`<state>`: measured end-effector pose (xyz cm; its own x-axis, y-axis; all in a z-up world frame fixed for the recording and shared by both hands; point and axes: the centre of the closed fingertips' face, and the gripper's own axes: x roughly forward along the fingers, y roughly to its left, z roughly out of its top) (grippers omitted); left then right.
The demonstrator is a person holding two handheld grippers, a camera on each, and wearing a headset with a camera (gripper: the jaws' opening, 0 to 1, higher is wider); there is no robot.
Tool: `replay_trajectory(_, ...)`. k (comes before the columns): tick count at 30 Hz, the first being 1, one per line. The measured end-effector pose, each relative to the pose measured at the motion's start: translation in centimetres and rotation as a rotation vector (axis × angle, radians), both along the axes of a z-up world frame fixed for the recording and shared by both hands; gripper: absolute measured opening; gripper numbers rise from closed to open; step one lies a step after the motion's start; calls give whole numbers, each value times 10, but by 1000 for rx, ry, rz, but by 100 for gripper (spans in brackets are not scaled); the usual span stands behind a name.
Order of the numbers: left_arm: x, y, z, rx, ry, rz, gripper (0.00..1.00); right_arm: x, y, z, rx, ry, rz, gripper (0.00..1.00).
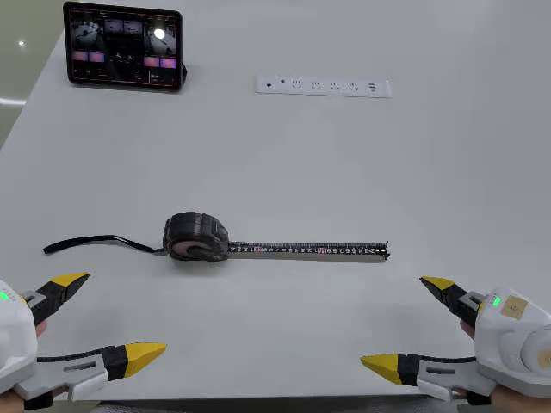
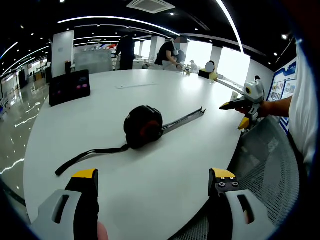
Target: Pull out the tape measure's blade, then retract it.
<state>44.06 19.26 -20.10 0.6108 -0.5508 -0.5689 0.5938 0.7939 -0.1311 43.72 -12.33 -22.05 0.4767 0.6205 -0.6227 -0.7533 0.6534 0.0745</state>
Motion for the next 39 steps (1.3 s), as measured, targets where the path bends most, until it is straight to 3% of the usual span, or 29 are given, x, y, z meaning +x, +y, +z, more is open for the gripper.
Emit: replay_trajectory(39, -1, -3, 3, 1, 4, -5, 88, 1, -4, 2, -8, -2, -6, 91)
